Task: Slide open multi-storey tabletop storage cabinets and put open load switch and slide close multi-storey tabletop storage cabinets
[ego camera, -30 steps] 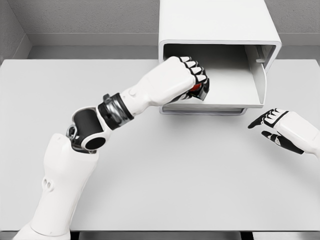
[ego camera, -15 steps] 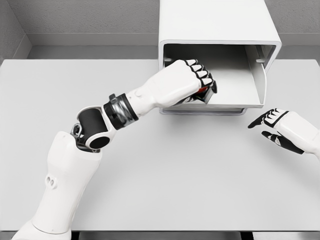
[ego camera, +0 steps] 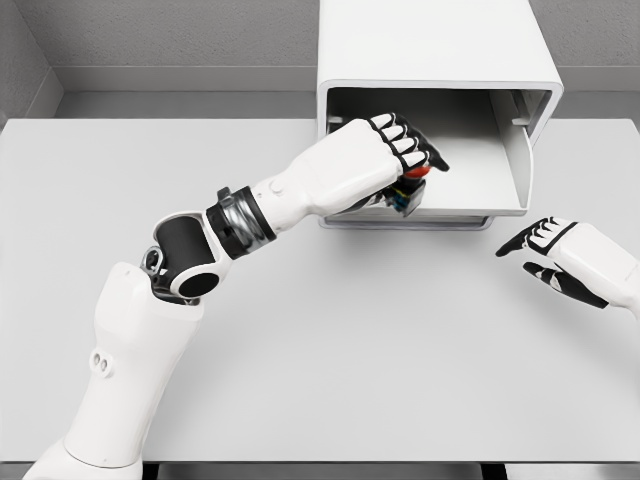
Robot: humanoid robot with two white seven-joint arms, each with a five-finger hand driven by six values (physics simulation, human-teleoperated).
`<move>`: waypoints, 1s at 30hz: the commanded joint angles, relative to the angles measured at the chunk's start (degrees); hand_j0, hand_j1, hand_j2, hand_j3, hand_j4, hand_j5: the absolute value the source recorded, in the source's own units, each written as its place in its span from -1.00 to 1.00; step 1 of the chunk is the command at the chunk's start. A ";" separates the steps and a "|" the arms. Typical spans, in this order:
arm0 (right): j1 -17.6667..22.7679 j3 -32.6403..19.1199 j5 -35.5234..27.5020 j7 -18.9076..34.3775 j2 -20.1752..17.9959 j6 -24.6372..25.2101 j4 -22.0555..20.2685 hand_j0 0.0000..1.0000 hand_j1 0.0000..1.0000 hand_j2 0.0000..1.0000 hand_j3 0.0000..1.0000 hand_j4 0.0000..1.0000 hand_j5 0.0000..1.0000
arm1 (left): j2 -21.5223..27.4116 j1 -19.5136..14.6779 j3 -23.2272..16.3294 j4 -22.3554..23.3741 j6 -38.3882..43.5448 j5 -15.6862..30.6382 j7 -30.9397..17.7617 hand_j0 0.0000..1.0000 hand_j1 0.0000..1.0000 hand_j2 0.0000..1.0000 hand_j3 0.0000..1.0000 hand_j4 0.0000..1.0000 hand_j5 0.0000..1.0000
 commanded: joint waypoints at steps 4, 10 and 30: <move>0.00 -0.02 -0.35 -0.03 -0.09 -0.04 -0.03 0.21 0.21 0.21 0.21 0.21 0.21 | -0.01 0.00 0.13 0.00 0.11 0.34 0.04 0.56 0.56 0.56 0.56 0.56 0.56; 0.00 -0.02 -0.26 -0.03 -0.09 -0.04 0.06 0.22 0.22 0.22 0.22 0.22 0.22 | -0.01 0.00 0.39 -0.35 0.11 0.52 0.04 0.74 0.74 0.74 0.74 0.74 0.74; 2.20 -0.02 -0.53 0.33 0.00 -0.04 -7.06 0.20 0.20 0.20 0.20 0.20 0.20 | 15.55 7.20 25.52 -6.51 0.11 28.82 0.22 1.00 1.00 1.00 1.00 1.00 1.00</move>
